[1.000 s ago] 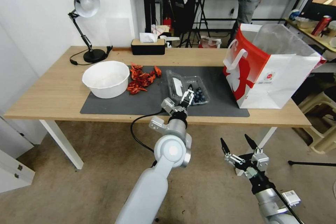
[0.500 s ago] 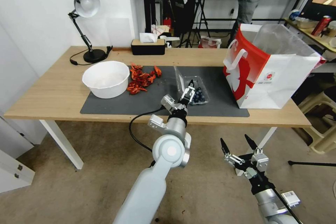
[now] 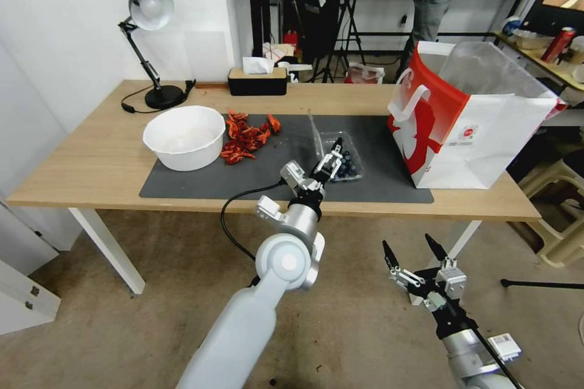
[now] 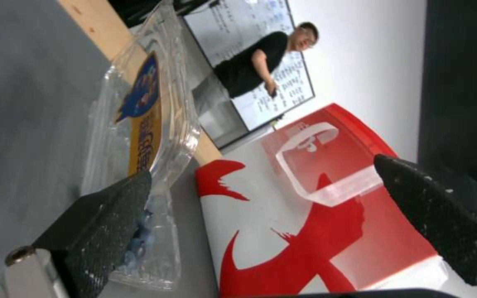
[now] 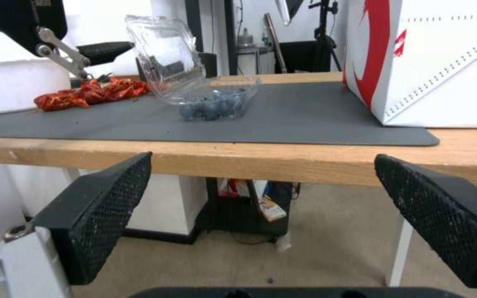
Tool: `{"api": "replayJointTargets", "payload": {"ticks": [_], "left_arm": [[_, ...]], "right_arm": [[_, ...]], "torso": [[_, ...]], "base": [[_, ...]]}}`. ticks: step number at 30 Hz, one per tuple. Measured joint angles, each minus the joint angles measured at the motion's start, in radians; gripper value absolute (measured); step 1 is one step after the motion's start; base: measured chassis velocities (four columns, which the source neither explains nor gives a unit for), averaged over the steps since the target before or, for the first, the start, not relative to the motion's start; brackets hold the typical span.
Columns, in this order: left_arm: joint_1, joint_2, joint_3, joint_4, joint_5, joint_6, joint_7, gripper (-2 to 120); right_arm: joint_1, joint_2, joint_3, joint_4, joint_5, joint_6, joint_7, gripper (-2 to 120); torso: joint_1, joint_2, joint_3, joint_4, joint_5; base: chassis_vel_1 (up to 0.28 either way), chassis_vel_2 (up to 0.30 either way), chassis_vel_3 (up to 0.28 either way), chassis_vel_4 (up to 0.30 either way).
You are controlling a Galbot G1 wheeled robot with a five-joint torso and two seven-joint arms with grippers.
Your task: Close the takeout container lid, then place the container into the takeout bag.
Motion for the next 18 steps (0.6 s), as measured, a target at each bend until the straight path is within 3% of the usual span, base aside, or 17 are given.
{"api": "replayJointTargets", "payload": {"ticks": [8, 18], "left_arm": [[-0.021, 0.077, 0.017, 0.014, -0.015, 0.022, 0.134, 100], [-0.085, 0.107, 0.043, 0.065, -0.016, 0.042, 0.161, 100]], "right_arm": [[-0.002, 0.001, -0.001, 0.001, -0.006, 0.002, 0.004, 100], [-0.002, 0.003, -0.009, -0.004, -0.012, 0.007, 0.006, 100]], "torso": [[0.0, 0.0, 0.0, 0.0, -0.0001], [0.0, 0.0, 0.0, -0.0001, -0.0001]], "base": [[0.0, 0.0, 0.0, 0.0], [0.0, 0.0, 0.0, 0.0]]}}
